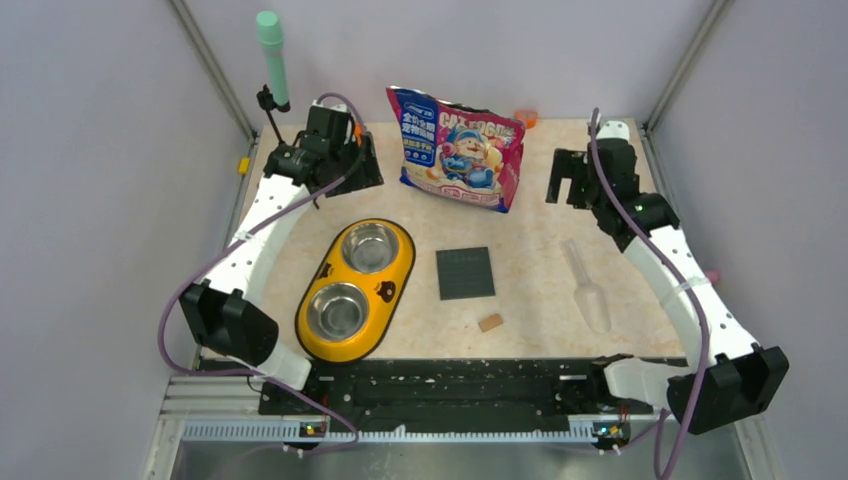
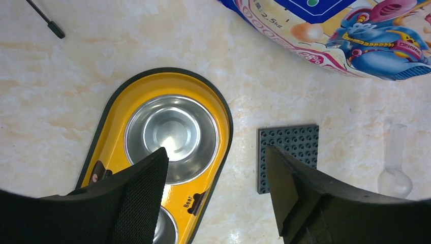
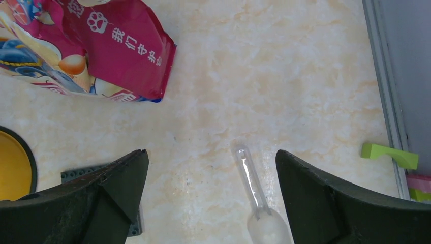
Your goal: Serve the pet food
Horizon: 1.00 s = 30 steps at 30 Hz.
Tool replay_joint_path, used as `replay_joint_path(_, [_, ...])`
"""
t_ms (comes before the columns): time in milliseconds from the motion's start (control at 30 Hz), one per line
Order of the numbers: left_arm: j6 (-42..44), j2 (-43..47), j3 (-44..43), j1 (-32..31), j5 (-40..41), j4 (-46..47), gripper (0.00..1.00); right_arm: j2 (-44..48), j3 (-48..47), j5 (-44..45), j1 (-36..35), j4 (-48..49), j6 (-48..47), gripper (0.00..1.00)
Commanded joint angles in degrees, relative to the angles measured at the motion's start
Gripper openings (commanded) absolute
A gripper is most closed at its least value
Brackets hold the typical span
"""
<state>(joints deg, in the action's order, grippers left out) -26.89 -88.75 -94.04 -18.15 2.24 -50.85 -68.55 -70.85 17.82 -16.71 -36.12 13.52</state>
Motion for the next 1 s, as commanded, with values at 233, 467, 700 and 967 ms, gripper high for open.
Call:
replay_joint_path(233, [-0.9, 7.8, 3.1, 0.3, -0.9, 9.7, 0.76, 2.1, -7.4, -13.3, 0.1, 8.4, -8.6, 0.97])
replay_joint_path(467, [-9.2, 10.8, 10.9, 2.4, -8.7, 17.9, 0.87, -6.1, -19.7, -26.8, -0.1, 12.9, -12.1, 0.97])
replay_joint_path(700, [-12.1, 12.2, 13.7, 2.5, -8.4, 19.4, 0.94, -20.4, -35.9, -33.1, -1.1, 6.8, -20.5, 0.97])
replay_joint_path(967, [-13.3, 15.0, 12.6, 2.5, -2.9, 13.0, 0.97, -35.8, -48.1, -36.2, -2.3, -0.9, -27.6, 0.98])
